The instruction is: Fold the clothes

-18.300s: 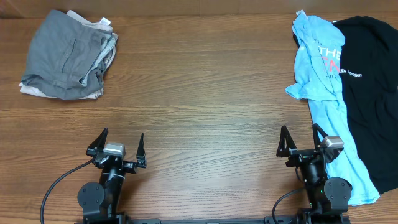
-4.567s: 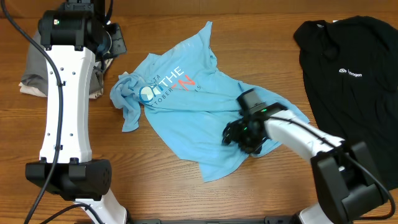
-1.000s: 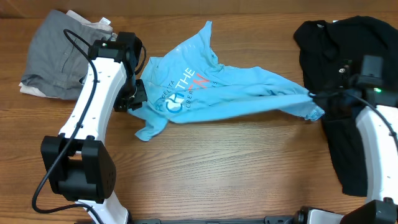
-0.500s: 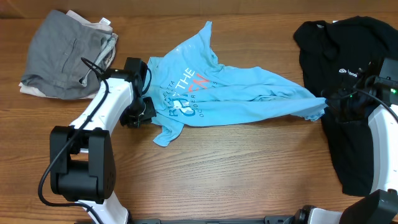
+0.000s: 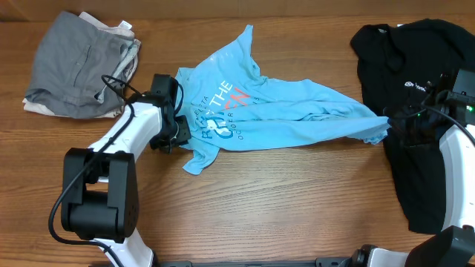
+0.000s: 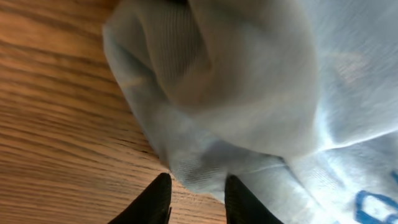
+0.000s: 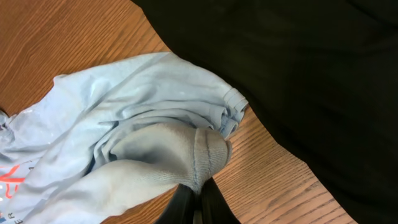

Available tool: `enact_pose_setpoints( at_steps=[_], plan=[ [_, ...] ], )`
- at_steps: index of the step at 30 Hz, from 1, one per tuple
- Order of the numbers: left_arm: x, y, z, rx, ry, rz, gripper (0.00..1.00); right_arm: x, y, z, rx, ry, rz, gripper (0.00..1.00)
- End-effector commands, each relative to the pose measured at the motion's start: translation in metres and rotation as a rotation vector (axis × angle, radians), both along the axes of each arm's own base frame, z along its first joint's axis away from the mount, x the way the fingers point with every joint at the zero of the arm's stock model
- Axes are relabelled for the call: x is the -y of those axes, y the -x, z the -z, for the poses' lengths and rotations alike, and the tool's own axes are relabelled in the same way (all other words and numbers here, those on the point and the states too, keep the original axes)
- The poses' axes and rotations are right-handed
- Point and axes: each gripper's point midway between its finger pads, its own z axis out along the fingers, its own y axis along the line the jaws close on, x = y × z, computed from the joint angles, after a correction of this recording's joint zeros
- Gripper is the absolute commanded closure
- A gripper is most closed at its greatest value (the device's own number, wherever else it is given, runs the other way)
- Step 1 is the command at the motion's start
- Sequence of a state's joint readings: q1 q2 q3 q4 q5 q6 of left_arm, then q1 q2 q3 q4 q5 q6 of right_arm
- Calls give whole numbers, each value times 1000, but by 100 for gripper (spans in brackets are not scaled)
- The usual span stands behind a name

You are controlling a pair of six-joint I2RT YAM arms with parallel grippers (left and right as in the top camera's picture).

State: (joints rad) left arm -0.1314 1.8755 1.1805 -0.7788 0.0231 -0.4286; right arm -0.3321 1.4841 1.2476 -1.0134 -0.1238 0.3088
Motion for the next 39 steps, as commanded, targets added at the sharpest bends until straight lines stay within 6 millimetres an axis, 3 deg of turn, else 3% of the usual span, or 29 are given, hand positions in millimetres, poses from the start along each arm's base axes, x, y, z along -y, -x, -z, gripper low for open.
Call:
enact_pose_setpoints(
  at_steps=[1, 4, 11, 17, 23, 27, 30, 32, 34, 36, 39],
  plan=[
    [1, 3, 3, 11, 2, -51, 63, 2, -7, -10, 31, 13, -11, 96],
    [0, 3, 5, 20, -6, -52, 57, 1, -6, -10, 28, 13, -11, 96],
    [-6, -6, 10, 49, -40, -80, 57, 2, -6, -10, 29, 13, -11, 96],
    [-3, -27, 7, 135, -23, -86, 72, 2, -6, -10, 29, 13, -11, 96],
    [5, -44, 2, 199, 33, -127, 96, 1, -3, -9, 14, 8, -11, 96],
    [11, -41, -4, 182, 66, -114, 96, 0, -2, -9, 11, 7, -11, 96],
    [4, -41, -39, 184, 54, -86, 96, -4, 0, -16, 31, 0, -33, 96],
    [-6, -45, -81, 228, 20, -89, 96, -6, 2, -34, 64, 6, -35, 96],
    [-14, -52, -140, 325, 4, -65, 96, -7, 4, -61, 110, 24, -39, 96],
    [-26, -53, -213, 464, -24, -77, 96, -8, 8, -101, 178, 49, -39, 96],
    [-40, -46, -284, 615, -69, -103, 96, -10, 13, -146, 252, 86, -57, 96]
  ],
)
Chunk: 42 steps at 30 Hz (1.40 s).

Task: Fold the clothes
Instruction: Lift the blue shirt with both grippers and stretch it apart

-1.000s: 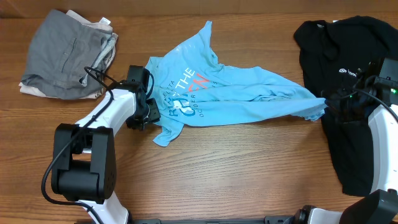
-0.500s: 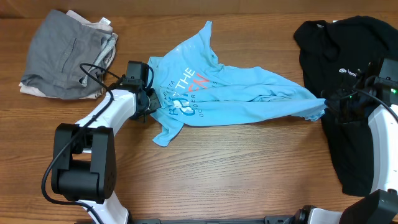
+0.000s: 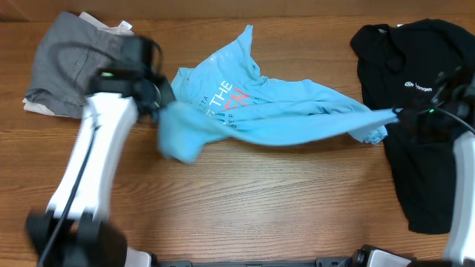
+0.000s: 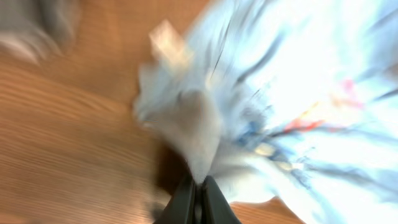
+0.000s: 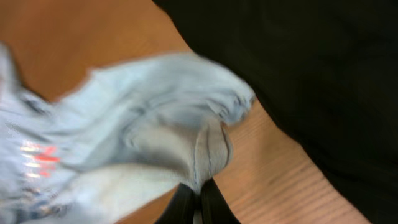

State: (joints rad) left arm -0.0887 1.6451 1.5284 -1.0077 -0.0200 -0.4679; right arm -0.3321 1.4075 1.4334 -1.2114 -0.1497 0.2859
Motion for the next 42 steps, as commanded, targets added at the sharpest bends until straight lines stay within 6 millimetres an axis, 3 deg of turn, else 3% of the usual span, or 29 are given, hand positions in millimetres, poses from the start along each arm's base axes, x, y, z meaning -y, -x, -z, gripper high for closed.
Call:
enact_pose_setpoints(
  at_steps=[1, 6, 11, 17, 22, 27, 31, 35, 39, 42],
  plan=[
    [-27, 7, -130, 311, -101, -41, 96, -2, 3, -88, 199, 84, -26, 96],
    [-47, 36, -229, 561, -174, -107, 96, -9, 25, -158, 300, 132, -43, 96],
    [-68, 74, -297, 742, -231, -206, 96, -22, 61, -220, 414, 174, -42, 96],
    [-75, 110, -343, 871, -259, -224, 96, -37, 105, -288, 620, 250, -38, 96],
    [-82, 148, -369, 949, -272, -253, 96, -48, 137, -327, 777, 307, -35, 96],
    [-90, 186, -387, 999, -293, -289, 96, -55, 162, -343, 858, 341, -29, 96],
    [-97, 196, -386, 984, -322, -319, 96, -49, 171, -345, 862, 378, 11, 96],
    [-97, 181, -368, 901, -342, -308, 96, -41, 160, -334, 806, 375, 28, 96],
    [-95, 152, -340, 778, -348, -290, 96, -31, 129, -304, 670, 347, 5, 96],
    [-92, 123, -308, 644, -359, -268, 96, -22, 103, -274, 552, 308, -5, 96]
  ],
)
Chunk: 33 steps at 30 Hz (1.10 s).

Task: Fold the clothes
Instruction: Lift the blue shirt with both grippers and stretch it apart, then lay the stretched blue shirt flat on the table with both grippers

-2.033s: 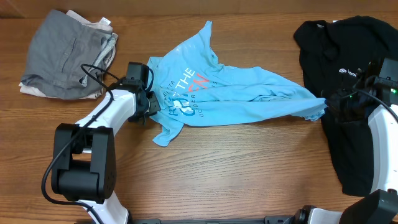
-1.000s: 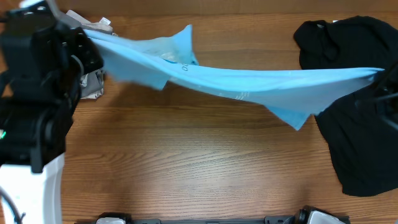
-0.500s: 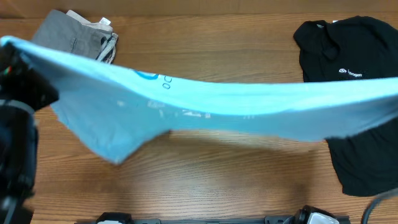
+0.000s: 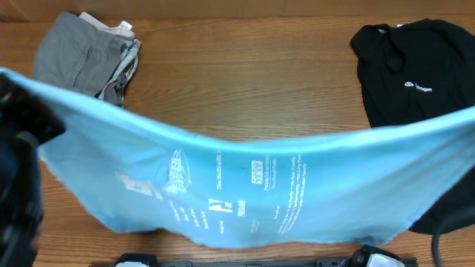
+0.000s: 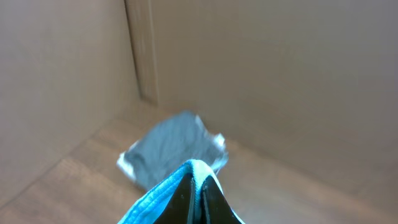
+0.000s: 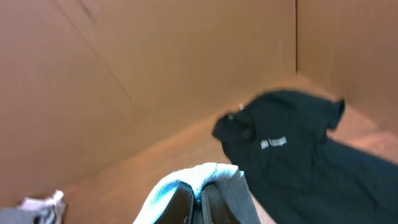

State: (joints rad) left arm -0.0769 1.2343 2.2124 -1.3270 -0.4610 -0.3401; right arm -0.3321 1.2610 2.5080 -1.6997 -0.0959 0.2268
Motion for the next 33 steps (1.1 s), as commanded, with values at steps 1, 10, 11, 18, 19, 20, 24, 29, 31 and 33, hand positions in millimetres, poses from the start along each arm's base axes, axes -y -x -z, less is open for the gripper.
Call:
enact_pose_setpoints(
  at_steps=[1, 10, 11, 18, 19, 20, 24, 29, 31, 33],
  plan=[
    [-2, -41, 38, -157, 1, -35, 96, 17, -38, 36, -156, -24, 12, 96],
    [5, -130, 115, -397, 8, -49, 96, 41, -126, 131, -480, -111, -51, 96],
    [7, -140, 124, -414, 9, -45, 96, 43, -139, 143, -507, -119, -63, 96],
    [22, -218, 190, -494, 46, -2, 96, 58, -220, 220, -621, -184, -111, 96],
    [25, -234, 202, -493, 54, 10, 96, 61, -239, 233, -617, -195, -125, 96],
    [28, -246, 211, -489, 59, 17, 96, 62, -251, 242, -615, -199, -133, 96],
    [43, -303, 250, -443, 99, 75, 96, 59, -302, 282, -598, -195, -178, 96],
    [67, -361, 286, -356, 164, 183, 96, 28, -357, 324, -564, -153, -255, 96],
    [76, -382, 302, -319, 188, 224, 96, 15, -379, 337, -537, -119, -270, 96],
    [81, -394, 313, -300, 202, 243, 94, 10, -391, 346, -521, -94, -262, 96]
  ],
)
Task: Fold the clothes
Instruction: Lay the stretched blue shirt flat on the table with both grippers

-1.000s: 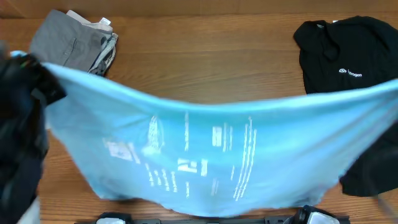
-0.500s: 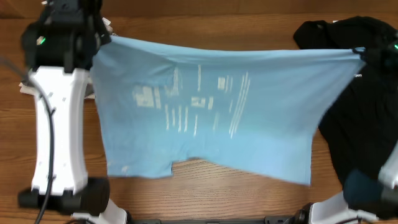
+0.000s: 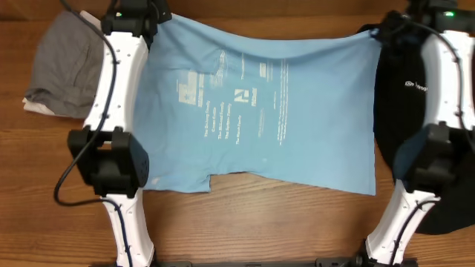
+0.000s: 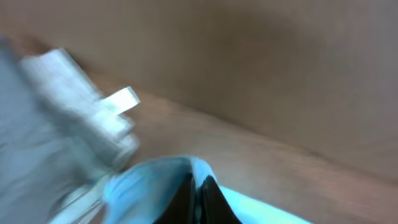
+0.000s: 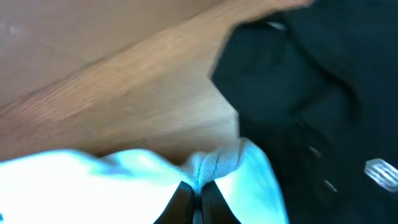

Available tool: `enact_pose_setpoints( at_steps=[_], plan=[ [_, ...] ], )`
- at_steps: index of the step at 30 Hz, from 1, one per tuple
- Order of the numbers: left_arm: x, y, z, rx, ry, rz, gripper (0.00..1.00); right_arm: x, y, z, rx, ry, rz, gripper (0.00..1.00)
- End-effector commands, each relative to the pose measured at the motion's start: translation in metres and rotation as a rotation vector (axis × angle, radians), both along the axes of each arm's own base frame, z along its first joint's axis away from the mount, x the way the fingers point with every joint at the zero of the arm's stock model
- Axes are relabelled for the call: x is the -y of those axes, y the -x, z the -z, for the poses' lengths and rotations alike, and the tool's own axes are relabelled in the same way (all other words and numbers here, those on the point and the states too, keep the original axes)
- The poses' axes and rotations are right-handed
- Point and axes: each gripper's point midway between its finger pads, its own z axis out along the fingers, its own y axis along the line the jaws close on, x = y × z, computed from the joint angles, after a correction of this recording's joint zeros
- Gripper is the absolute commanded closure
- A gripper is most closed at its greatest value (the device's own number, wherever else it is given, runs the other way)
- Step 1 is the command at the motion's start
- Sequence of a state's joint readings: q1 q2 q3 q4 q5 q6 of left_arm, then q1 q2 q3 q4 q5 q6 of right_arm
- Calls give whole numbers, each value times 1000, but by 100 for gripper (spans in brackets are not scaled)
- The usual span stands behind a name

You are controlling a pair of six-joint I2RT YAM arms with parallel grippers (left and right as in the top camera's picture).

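A light blue T-shirt (image 3: 256, 111) with white print lies spread across the table, print side up. Its far edge is held up at both corners. My left gripper (image 3: 152, 16) is shut on the far left corner (image 4: 186, 171). At the far right, my right gripper (image 3: 377, 33) is shut on the other corner (image 5: 214, 165). A black shirt (image 3: 419, 81) lies at the right, partly under the blue one. Both wrist views are blurred.
A folded grey garment (image 3: 59, 67) over something white sits at the far left, seen also as the grey and white pile (image 4: 68, 118) in the left wrist view. Both arms reach along the table's sides to its far edge.
The blue shirt hung stretched high between both grippers, near the camera. Now it lies spread on the table, and both grippers are at the far edge, still holding its corners.
The blue shirt lay crumpled mid-table, my right gripper shut on its right end, my left open at its left end. Then both held it, stretched just above the table. Then it hung high between them. Now it is laid out flat.
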State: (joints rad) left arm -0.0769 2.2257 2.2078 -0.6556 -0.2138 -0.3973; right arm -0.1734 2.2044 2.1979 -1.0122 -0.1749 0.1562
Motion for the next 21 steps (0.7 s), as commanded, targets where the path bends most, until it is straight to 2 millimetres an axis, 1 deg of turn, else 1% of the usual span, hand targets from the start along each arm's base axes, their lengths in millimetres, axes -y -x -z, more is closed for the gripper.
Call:
enact_pose_setpoints(
  at_steps=[1, 2, 4, 6, 7, 11, 15, 19, 20, 21],
  plan=[
    [14, -22, 25, 22, 72, 49, 93, -15, -21, 13, 31, 44, -14, 96],
    [14, -27, 32, 27, 78, 45, 92, -19, -28, 18, 41, 53, -16, 96],
    [15, -33, 43, 31, 77, 45, 90, -20, -37, 26, 54, 58, 4, 96],
    [15, -39, 53, 33, 77, 44, 88, -21, -43, 31, 64, 49, 23, 96],
    [15, -41, 55, 36, 77, 44, 87, -20, -46, 34, 68, 46, 28, 96],
    [11, -46, 66, 41, 65, 29, 84, -19, -55, 29, 113, 50, 29, 96],
    [8, -46, 69, 36, 56, 17, 84, -19, -54, 30, 105, 49, 30, 96],
    [8, -41, 76, 0, 54, 16, 82, -19, -45, 38, 59, 44, 29, 96],
    [9, -35, 83, -38, 58, 23, 81, -19, -41, 41, 40, 43, 29, 91],
    [12, -30, 89, -71, 62, 40, 79, -20, -39, 43, 27, 42, 29, 78]
  ],
)
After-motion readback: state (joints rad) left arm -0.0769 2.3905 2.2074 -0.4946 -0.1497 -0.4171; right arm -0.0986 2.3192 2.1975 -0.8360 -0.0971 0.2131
